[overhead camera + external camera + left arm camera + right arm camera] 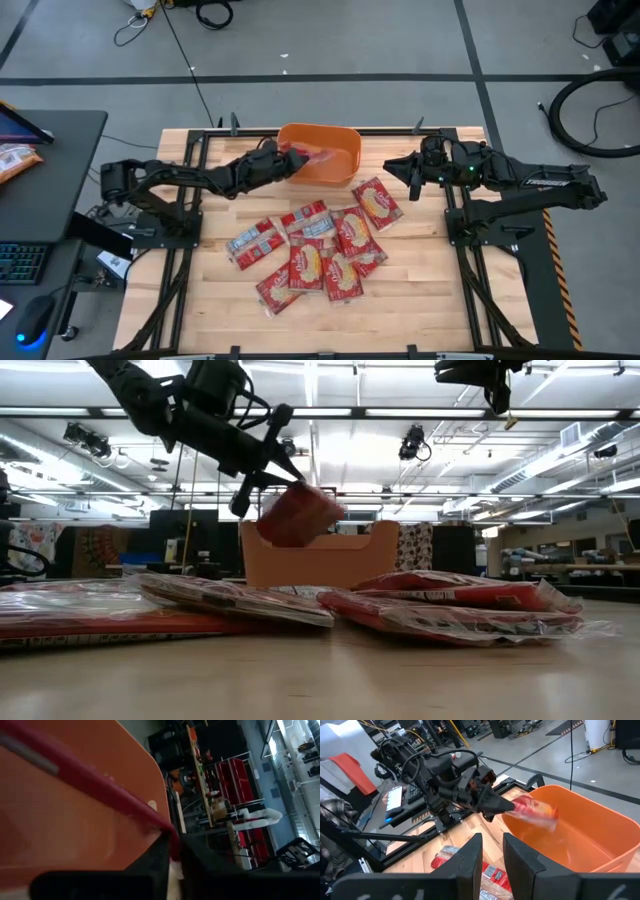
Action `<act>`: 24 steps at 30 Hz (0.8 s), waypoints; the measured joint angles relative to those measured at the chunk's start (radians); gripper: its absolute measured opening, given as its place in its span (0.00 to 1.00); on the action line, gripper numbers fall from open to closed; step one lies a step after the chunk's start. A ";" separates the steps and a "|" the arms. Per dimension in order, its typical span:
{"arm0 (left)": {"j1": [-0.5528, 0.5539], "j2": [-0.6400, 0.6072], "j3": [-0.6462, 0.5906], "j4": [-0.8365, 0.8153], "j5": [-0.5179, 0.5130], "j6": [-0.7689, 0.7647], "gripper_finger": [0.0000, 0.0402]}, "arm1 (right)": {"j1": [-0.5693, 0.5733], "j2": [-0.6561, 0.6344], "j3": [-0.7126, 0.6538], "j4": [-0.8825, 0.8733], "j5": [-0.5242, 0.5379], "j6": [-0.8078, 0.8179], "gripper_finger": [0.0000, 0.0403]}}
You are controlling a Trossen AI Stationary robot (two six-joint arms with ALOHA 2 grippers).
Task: Sort popcorn bags into baskets
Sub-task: Put the popcorn bag into the orange bin
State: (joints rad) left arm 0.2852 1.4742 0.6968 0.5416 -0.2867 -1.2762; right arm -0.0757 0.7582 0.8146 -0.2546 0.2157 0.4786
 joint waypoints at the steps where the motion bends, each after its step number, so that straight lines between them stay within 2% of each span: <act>1: 0.000 0.000 0.000 -0.002 -0.001 0.001 0.16 | 0.000 0.000 0.000 0.000 0.000 0.000 0.20; 5: 0.000 0.000 0.000 0.019 -0.002 0.033 0.31 | 0.000 0.000 0.000 0.000 0.000 0.000 0.20; 9: 0.000 -0.004 0.000 0.141 0.050 0.146 0.43 | 0.000 0.000 0.000 0.000 0.000 -0.001 0.20; 12: 0.000 -0.012 0.000 0.200 0.118 0.247 0.46 | 0.000 0.000 0.000 0.000 0.000 -0.002 0.20; 15: -0.016 -0.026 0.025 0.187 0.179 0.352 0.46 | 0.000 0.000 0.000 -0.001 0.000 -0.003 0.20; 19: -0.066 -0.067 0.106 -0.028 0.232 0.511 0.42 | 0.000 0.000 0.000 -0.010 -0.002 -0.002 0.20; 24: -0.155 -0.088 0.298 -0.562 0.243 0.724 0.40 | 0.000 0.000 0.000 -0.011 -0.004 0.000 0.20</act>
State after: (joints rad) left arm 0.1301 1.3861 0.9950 -0.0209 -0.0441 -0.5520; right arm -0.0753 0.7582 0.8146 -0.2661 0.2119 0.4782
